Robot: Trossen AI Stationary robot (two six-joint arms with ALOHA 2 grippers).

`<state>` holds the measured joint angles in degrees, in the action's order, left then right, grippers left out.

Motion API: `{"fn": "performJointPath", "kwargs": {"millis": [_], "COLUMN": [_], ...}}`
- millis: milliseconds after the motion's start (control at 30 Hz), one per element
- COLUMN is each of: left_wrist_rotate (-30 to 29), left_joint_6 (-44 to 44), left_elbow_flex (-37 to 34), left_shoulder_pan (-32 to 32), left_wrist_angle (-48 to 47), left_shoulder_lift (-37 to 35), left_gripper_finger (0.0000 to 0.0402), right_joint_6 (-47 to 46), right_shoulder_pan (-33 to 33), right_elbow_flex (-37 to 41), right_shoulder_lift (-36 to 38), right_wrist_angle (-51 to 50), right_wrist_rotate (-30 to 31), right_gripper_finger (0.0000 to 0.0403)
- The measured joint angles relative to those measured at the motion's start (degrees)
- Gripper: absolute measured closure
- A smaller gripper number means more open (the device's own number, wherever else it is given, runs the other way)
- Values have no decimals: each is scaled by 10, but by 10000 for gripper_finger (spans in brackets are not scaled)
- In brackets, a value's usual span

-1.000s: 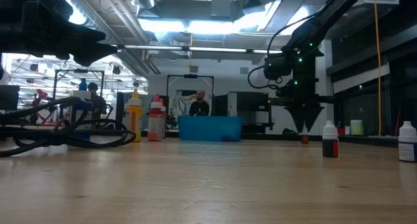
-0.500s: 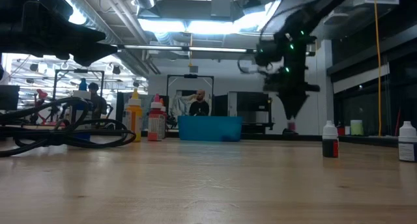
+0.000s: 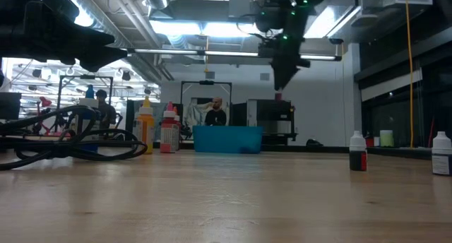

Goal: Pick & Place food coloring
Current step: Put the small red food coloring bottle into the blue container

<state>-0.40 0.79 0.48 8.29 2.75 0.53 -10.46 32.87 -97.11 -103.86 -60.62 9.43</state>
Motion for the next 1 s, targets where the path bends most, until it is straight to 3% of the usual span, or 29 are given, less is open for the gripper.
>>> {"fn": "performJointPath", "kwargs": {"millis": [300,633,1000], "left_wrist_rotate": [0,0,0], "left_joint_6": [0,0,0], "left_elbow_flex": [0,0,0], "left_shoulder_pan": [0,0,0], "left_wrist_angle": [0,0,0], "left_shoulder_lift": [0,0,0], "left_gripper_finger": [74,74,73], "right_joint_6": [22,38,67], "right_shoulder_pan": [-6,-9,-9], "right_elbow_flex": [-138,-144,-144], "right_shoulder_lift": [-119,-210,-249], "right_wrist_angle": [-13,-3,36], "right_wrist_rotate": [-24,-40,-41], "right_gripper_finger": [345,344,343]}}
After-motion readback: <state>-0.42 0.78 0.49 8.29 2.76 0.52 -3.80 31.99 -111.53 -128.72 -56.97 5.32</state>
